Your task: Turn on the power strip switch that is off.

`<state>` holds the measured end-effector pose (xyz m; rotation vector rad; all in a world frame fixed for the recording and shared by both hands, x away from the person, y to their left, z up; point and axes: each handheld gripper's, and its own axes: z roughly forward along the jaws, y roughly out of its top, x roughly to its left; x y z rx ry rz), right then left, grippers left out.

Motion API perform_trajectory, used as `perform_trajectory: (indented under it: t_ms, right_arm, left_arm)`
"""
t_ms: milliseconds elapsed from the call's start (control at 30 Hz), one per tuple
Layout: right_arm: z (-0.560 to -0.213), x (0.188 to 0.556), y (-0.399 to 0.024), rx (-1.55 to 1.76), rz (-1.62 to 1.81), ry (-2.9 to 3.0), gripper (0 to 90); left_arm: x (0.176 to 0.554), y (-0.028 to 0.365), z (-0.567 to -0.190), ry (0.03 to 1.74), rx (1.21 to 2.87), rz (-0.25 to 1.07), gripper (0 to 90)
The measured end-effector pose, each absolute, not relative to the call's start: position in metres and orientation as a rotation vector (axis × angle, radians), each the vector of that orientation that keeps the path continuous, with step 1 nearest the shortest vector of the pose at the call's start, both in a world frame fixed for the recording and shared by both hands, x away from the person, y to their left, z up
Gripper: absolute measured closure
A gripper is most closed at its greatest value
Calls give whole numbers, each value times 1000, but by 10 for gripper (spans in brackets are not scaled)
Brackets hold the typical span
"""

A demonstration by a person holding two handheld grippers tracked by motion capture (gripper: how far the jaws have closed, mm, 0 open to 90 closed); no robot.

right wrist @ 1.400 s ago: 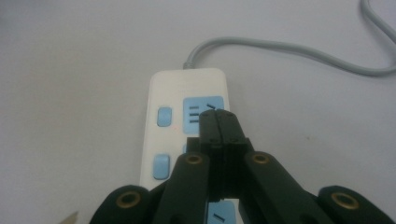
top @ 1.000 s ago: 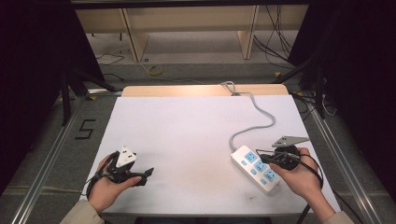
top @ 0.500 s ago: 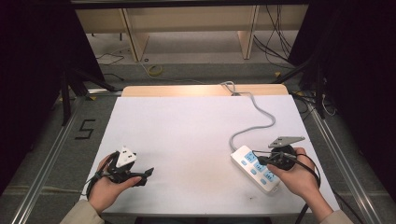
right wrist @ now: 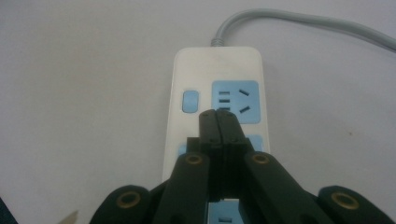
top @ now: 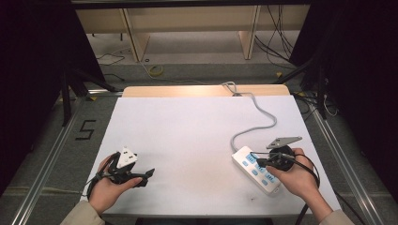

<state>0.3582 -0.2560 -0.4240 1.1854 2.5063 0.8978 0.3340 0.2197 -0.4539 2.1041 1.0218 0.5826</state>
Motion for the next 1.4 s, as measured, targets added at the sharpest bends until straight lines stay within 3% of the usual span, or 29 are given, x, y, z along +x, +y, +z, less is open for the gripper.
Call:
perform_trajectory:
  t_ms: [1400]
  right_arm:
    - [-428, 362, -242, 1178, 768, 2631, 900]
  left_arm:
    - [334, 220, -454, 1019, 2108, 581, 152]
